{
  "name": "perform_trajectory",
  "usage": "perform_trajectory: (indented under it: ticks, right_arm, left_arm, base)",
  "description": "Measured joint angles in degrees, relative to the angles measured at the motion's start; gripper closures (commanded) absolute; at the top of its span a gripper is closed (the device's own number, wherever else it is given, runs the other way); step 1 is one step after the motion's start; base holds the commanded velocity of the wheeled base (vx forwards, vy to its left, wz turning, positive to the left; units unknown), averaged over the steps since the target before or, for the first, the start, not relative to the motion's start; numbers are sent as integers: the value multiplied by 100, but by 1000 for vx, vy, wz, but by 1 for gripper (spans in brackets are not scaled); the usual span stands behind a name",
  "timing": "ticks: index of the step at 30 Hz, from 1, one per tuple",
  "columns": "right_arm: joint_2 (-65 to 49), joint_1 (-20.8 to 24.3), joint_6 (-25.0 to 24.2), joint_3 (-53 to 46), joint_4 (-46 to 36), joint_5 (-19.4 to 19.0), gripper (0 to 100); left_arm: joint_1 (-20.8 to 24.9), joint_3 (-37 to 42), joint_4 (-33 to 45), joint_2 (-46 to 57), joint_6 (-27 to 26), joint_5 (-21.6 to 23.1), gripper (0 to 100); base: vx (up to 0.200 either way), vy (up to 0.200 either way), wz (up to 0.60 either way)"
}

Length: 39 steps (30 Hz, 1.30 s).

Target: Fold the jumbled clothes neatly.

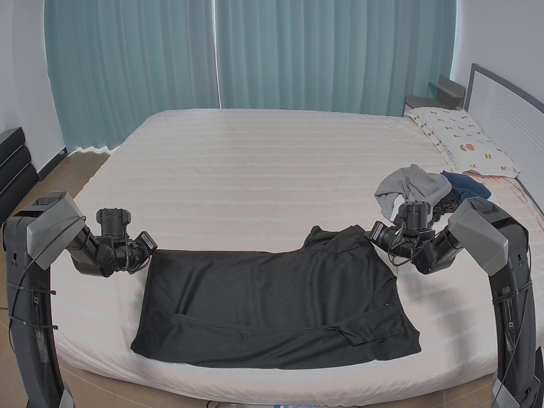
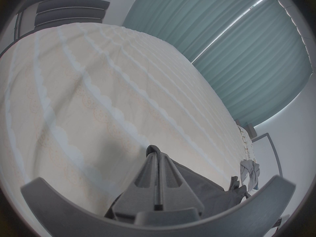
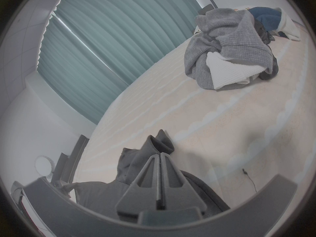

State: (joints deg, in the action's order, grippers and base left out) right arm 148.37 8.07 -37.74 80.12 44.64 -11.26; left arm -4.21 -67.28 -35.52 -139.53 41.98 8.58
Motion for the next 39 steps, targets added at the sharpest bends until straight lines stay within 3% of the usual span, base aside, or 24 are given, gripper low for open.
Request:
perform_trajectory:
  ticks: [12, 27, 39]
  right_arm:
    - [-325, -280, -238, -390, 380, -52, 100]
    - [-556, -317, -268, -625, 774, -127, 100]
    - [-835, -345, -229, -1047, 1130, -395, 100]
  left_arm:
    - [-190, -17, -20, 196, 24, -5, 100]
    - [-262, 33, -27, 354, 9, 4, 100]
    - [-255, 124, -20, 485, -35, -7, 100]
  base:
    - [0, 0, 0]
    - [0, 0, 0]
    - [0, 0, 0]
